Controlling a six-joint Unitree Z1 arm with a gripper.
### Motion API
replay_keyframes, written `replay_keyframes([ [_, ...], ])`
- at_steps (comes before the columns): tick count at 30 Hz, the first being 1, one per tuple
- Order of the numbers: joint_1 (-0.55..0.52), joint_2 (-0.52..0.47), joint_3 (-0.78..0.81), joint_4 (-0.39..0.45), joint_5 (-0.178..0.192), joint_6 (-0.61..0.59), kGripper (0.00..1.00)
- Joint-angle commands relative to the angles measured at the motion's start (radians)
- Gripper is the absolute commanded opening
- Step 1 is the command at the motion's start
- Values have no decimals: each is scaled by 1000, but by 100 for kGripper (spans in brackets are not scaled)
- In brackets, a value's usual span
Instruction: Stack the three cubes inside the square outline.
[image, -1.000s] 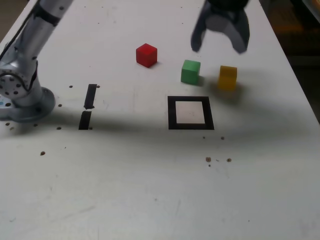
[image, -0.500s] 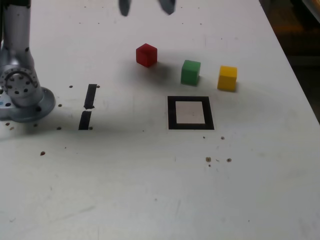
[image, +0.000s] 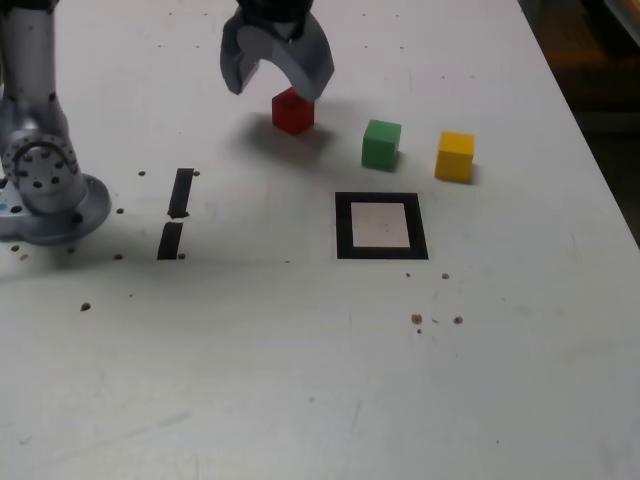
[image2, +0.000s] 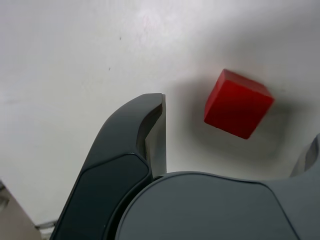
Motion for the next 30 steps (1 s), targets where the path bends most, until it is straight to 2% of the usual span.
replay_keyframes([
  [1,2,-13,8,-18,0,23,100],
  [8,0,50,22,-59,-47,104,99],
  [14,0,137,3,-73,-31,123,98],
  [17,0,160,-5,-81,-21,121,93],
  [20,5,169,-13,-94,-17,109,84],
  [28,26,179,-30,-73,-14,69,41],
  [30,26,182,-29,-63,-13,69,37],
])
